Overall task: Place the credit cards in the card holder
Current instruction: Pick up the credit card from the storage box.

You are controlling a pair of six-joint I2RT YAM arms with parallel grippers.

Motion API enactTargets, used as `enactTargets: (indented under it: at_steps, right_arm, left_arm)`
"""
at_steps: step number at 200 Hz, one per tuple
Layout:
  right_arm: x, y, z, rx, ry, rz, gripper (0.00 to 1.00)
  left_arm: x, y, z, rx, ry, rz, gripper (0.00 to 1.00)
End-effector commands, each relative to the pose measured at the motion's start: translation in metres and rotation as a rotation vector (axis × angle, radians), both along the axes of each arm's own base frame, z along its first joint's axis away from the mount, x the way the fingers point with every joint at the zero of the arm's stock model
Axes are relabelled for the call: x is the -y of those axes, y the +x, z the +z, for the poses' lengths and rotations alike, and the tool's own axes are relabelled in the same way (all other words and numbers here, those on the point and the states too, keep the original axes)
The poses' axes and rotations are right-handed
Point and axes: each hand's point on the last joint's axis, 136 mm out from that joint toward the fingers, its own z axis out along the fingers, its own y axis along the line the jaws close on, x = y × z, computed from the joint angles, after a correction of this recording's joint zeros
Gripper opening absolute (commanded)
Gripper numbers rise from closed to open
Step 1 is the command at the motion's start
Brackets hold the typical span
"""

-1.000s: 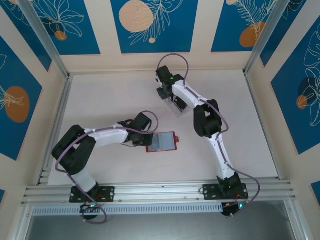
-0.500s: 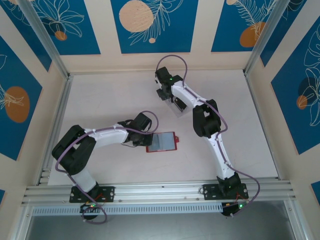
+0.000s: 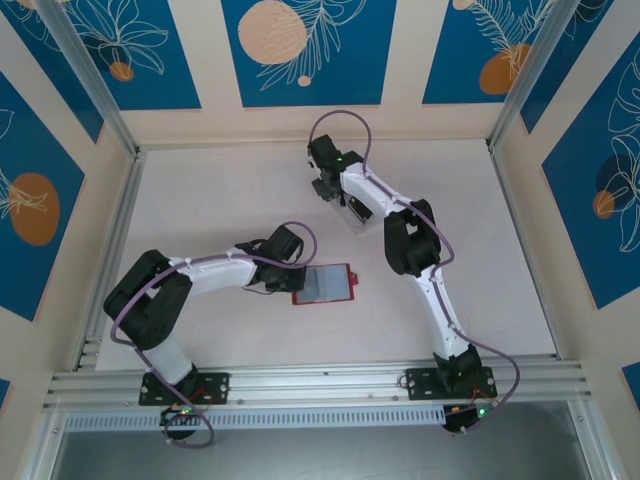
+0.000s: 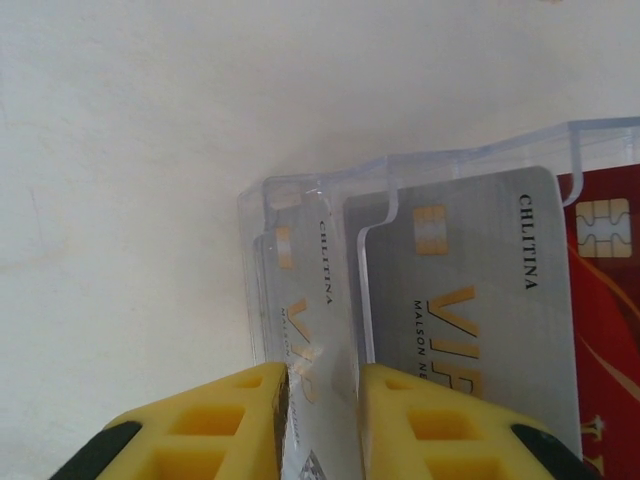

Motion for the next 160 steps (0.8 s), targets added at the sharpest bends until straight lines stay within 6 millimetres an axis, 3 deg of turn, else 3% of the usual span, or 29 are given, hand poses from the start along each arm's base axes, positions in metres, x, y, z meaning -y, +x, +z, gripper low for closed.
enactTargets:
  at_steps: [1,67,92,160]
  right_arm:
    - [-0.007,-0.005,0.012,0.008,-0.002,0.029,0.26]
    - [-0.011,-0.01,0.002,-0.036,0.017,0.043,0.23]
    - [-0.011,-0.013,-0.004,-0.057,0.017,0.045,0.17]
    - [-0.012,-0.009,0.006,-0.043,0.032,0.049,0.11]
  left_arm:
    - [-0.016,-0.024,-0.027,-0.093,0.079,-0.002,0.02]
    - [-0.015,-0.023,-0.028,-0.094,0.077,0.0,0.02]
    - [-0.015,-0.023,-0.027,-0.093,0.076,0.0,0.02]
    - [-0.016,-0.023,-0.026,-0.093,0.077,0.003,0.01]
